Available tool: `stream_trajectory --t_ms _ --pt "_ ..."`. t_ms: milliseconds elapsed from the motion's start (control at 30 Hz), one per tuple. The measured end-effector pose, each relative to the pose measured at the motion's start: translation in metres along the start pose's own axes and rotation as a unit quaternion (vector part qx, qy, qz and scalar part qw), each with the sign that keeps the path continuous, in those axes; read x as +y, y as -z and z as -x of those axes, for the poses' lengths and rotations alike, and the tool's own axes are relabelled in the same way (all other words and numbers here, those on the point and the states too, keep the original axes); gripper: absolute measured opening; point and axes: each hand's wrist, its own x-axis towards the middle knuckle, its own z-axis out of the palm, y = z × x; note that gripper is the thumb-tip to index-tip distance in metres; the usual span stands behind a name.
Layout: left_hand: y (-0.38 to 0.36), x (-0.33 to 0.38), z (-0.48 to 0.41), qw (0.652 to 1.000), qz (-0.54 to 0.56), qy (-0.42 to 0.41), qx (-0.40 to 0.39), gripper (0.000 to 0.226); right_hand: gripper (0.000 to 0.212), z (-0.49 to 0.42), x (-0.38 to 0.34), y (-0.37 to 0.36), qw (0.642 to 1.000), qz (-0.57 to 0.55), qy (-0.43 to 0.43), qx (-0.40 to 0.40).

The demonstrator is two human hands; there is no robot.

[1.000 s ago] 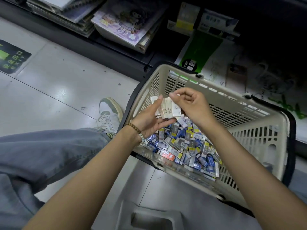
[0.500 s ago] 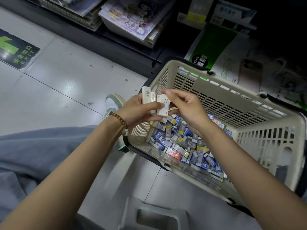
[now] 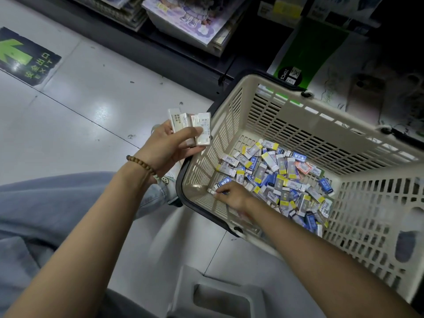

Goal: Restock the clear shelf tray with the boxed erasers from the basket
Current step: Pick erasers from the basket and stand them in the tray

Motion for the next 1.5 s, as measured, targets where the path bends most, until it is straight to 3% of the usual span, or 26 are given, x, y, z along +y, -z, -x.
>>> stream_trajectory --t_ms 67,167,300,367,500,567,700,800,867,1000,1100,1167,1333,1500 --pt "-0.001 -0.002 -0.001 1.000 0.006 0.002 0.001 0.018 0.028 -0.003 0.000 -0.006 1.000 -0.009 0.012 0.003" --pt "-0.001 -0.002 -0.002 1.000 0.011 0.001 -0.002 0.016 0.023 -0.004 0.001 -0.005 0.994 -0.107 -0.001 0.004" --pt "0.000 -0.002 -0.002 1.000 0.028 0.006 0.004 0.016 0.030 0.000 0.007 0.006 0.979 -0.187 -0.044 -0.067" --pt "0.000 -0.002 -0.002 1.000 0.030 0.006 0.002 0.017 0.031 0.002 0.011 0.012 0.959 -0.259 -0.068 -0.095" --pt "-0.001 -0.002 -0.002 0.999 0.031 0.008 -0.004 0.018 0.027 0.002 0.020 0.029 0.904 -0.413 -0.078 -0.075" --pt "-0.002 -0.001 -0.002 0.999 0.033 0.009 -0.003 0.018 0.025 0.001 0.017 0.037 0.921 -0.382 -0.065 -0.048" --pt "-0.002 0.000 -0.003 0.999 0.034 0.012 -0.003 0.022 0.039 -0.006 0.012 0.050 0.982 -0.185 0.000 0.045" --pt "-0.005 0.000 -0.004 1.000 0.023 0.015 -0.008 0.027 0.045 -0.013 0.002 0.058 0.989 -0.049 0.042 0.133" --pt "-0.007 0.001 -0.004 1.000 0.019 0.018 -0.009 0.025 0.032 -0.022 -0.005 0.062 0.980 -0.008 0.060 0.189" --pt "-0.012 0.002 -0.003 0.999 0.022 0.026 -0.024 0.026 0.042 -0.036 -0.011 0.053 0.984 -0.009 0.032 0.174" --pt "-0.015 0.001 -0.001 0.999 0.020 0.029 -0.039 0.040 0.028 -0.037 -0.010 0.043 0.974 0.025 0.021 0.222" --pt "-0.018 0.000 0.000 0.998 0.030 0.027 -0.053 0.052 0.021 -0.034 -0.008 0.038 0.978 0.032 0.027 0.206" --pt "-0.028 -0.005 -0.001 0.998 0.001 0.009 -0.065 0.053 0.016 -0.008 0.003 0.057 0.968 -0.168 0.040 0.183" --pt "-0.043 -0.014 -0.005 0.994 -0.022 0.036 -0.104 0.050 0.024 0.050 0.017 0.129 0.949 -0.230 0.070 0.205"
